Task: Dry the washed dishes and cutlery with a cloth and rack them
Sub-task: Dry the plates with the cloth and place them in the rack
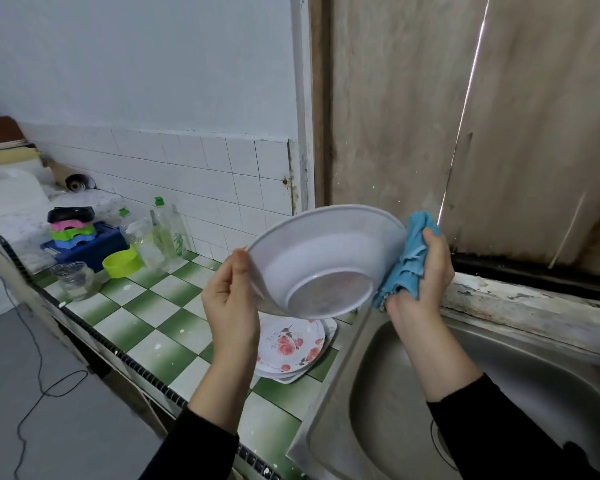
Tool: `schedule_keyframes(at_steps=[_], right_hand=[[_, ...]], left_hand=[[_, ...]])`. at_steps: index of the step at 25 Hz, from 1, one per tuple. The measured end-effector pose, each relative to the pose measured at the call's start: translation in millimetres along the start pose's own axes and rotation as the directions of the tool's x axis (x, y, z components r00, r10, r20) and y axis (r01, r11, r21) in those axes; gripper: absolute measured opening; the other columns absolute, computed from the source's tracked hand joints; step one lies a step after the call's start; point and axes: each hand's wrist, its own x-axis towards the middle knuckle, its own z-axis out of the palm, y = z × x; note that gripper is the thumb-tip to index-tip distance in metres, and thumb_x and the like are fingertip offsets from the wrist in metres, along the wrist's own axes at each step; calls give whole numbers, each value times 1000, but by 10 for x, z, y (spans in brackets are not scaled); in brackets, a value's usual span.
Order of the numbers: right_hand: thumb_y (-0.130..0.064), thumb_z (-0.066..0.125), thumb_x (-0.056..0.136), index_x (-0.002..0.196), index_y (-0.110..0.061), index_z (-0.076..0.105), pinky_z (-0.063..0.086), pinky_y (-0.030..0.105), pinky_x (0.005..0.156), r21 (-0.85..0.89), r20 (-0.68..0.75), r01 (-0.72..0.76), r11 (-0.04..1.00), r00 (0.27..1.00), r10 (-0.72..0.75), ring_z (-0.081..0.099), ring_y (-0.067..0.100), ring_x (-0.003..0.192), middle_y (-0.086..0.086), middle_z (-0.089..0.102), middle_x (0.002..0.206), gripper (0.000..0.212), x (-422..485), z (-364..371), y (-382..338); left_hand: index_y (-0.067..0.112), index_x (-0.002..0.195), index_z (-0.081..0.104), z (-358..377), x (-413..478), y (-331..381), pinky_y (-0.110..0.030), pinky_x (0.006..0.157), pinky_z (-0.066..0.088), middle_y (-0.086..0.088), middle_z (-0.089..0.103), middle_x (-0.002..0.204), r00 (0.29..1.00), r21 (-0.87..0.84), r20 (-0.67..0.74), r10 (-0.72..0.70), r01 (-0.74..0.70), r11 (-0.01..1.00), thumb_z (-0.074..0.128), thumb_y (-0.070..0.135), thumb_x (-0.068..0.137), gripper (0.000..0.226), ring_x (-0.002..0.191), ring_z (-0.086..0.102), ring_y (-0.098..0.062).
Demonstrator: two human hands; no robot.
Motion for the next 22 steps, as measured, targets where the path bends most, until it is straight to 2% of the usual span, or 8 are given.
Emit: schedule_keyframes(at_steps=[3, 6, 10, 12, 14, 18, 20, 22], right_hand=[[-24, 64, 70, 85, -13, 64, 47, 26, 67, 17, 167, -29, 999, 986, 26, 58, 12, 72, -2, 61, 81, 19, 33, -71, 8], [-12, 54, 78, 81, -16, 73, 50, 20, 58, -119, 434, -130, 984, 885, 170, 61, 9, 65, -4, 71, 79, 20, -8, -177, 8], [-10, 66, 74, 95, -21, 73, 59, 28, 69, -592, 552, -5, 806, 726, 410, 66, 19, 86, -3, 74, 92, 25, 43, -276, 64], [-11, 67, 85, 94, -38, 73, 52, 37, 96, -777, 549, 282, 563, 741, 386, 58, 16, 112, -6, 67, 119, 28, 83, -296, 226], [-12, 62, 91, 104, -35, 69, 38, 35, 108, -823, 505, 370, 432, 824, 256, 49, 15, 126, -3, 55, 136, 27, 33, -238, 362], [-24, 52, 98, 140, -25, 48, 17, 25, 109, -815, 512, 410, 409, 840, 179, 15, 16, 147, -3, 22, 159, 41, -198, 33, 520], [-26, 46, 100, 150, -28, 29, 6, 28, 112, -743, 632, 488, 459, 737, 240, -6, 10, 148, -8, -1, 162, 53, -458, 170, 589], [-26, 41, 103, 153, -29, 11, 1, 32, 120, -602, 790, 540, 588, 514, 336, -12, 4, 147, -12, -8, 162, 59, -751, 182, 628]], left_hand=[[36, 107, 65, 18, 60, 41, -46, 92, 43, 2, 57, 119, 872, -59, -12, -490, 488, 871, 42, 56, 96, 32, 117, 46, -23], [42, 134, 43, -56, 143, 127, -68, 85, 46, -15, 41, 131, 719, -193, 83, -690, 691, 697, 49, 43, 94, 40, 116, 48, -42], [42, 137, 44, -184, 237, 140, -53, 84, 48, -11, 50, 129, 790, -231, 129, -599, 611, 757, 38, 7, 91, 58, 99, 57, -32], [40, 140, 43, -209, 234, 134, -40, 79, 52, -4, 60, 125, 835, -237, 146, -531, 551, 800, 36, 2, 94, 60, 94, 63, -24], [35, 142, 43, -211, 213, 114, -34, 79, 55, -4, 65, 124, 865, -244, 166, -473, 501, 830, 37, 5, 101, 51, 96, 68, -18], [29, 136, 51, -182, 120, 60, -35, 93, 53, -2, 68, 120, 876, -184, 278, -394, 451, 873, 39, 16, 103, 37, 109, 66, -19], [27, 131, 53, -127, 46, 17, -33, 93, 53, -3, 69, 118, 864, -185, 356, -355, 438, 880, 38, 15, 102, 35, 110, 65, -19], [25, 132, 53, -137, 45, -18, -30, 94, 53, -4, 70, 117, 880, -224, 346, -326, 415, 882, 36, 14, 103, 36, 110, 65, -17]])
